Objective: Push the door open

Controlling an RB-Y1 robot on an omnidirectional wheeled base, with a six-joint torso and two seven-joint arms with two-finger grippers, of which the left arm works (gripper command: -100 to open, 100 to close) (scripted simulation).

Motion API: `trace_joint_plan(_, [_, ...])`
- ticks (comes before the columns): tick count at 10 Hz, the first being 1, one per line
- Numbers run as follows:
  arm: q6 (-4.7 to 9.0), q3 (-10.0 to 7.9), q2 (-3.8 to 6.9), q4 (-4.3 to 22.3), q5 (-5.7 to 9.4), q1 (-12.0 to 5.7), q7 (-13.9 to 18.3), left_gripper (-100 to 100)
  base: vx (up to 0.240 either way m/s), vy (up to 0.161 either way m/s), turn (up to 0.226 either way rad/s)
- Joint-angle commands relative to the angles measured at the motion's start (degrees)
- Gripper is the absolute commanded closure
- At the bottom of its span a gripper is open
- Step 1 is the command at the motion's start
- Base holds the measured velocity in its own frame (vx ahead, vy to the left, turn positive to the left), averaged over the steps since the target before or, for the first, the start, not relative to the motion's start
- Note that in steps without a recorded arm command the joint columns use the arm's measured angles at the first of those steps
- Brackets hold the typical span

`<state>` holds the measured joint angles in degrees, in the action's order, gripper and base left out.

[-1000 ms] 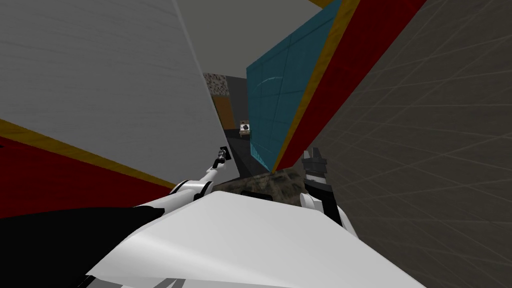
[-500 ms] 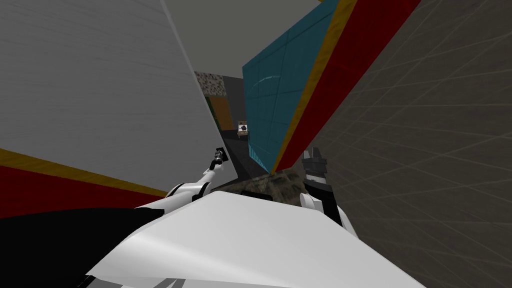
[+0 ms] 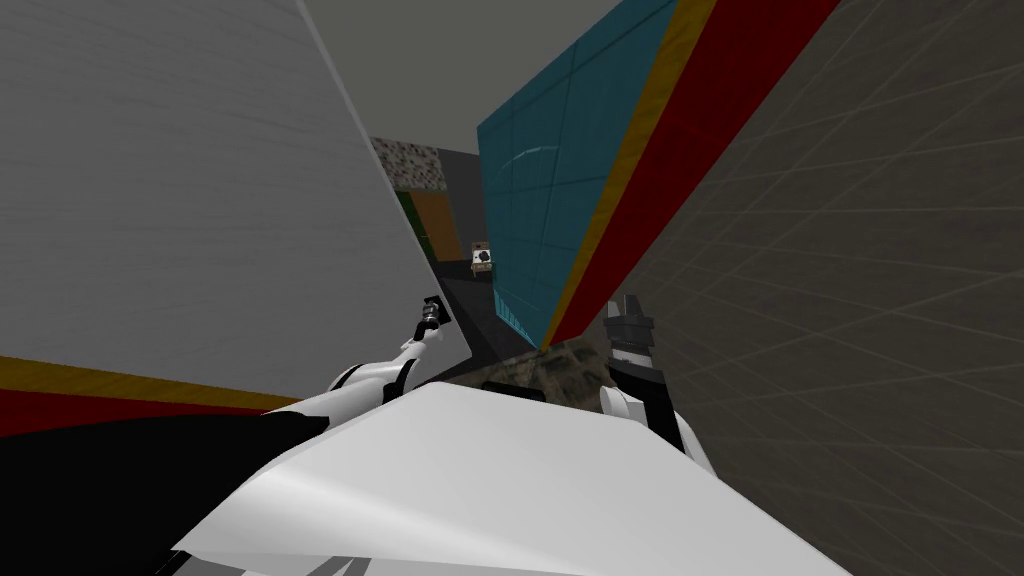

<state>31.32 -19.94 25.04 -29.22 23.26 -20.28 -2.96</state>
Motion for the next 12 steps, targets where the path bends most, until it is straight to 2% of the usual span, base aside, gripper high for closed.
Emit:
trace_joint_plan(1, [-1.41, -1.1, -0.27, -2.86, 0.28, 1.9, -0.8, 100, 0.03, 0.006, 0.0])
trace_joint_plan(3, [-1.4, -3.46, 0.01, -3.23, -0.25, 2.45, -0.95, 100, 0.054, 0.001, -0.056])
trace_joint_plan(5, [-1.4, -3.46, 0.01, -3.23, -0.25, 2.45, -0.95, 100, 0.037, 0.0, -0.008])
trace_joint_plan(6, [-1.39, -5.87, 0.31, -3.04, -0.79, 3.02, -1.11, 100, 0.072, 0.001, -0.09])
trace_joint_plan(9, [-1.37, -9.51, 0.76, -2.77, -1.61, 3.87, -1.34, 100, 0.118, 0.016, -0.073])
trace_joint_plan(10, [-1.37, -9.51, 0.76, -2.77, -1.61, 3.87, -1.34, 100, 0.069, 0.01, -0.015])
trace_joint_plan(12, [-1.36, -11.93, 1.05, -2.58, -2.15, 4.43, -1.5, 100, 0.07, 0.016, -0.056])
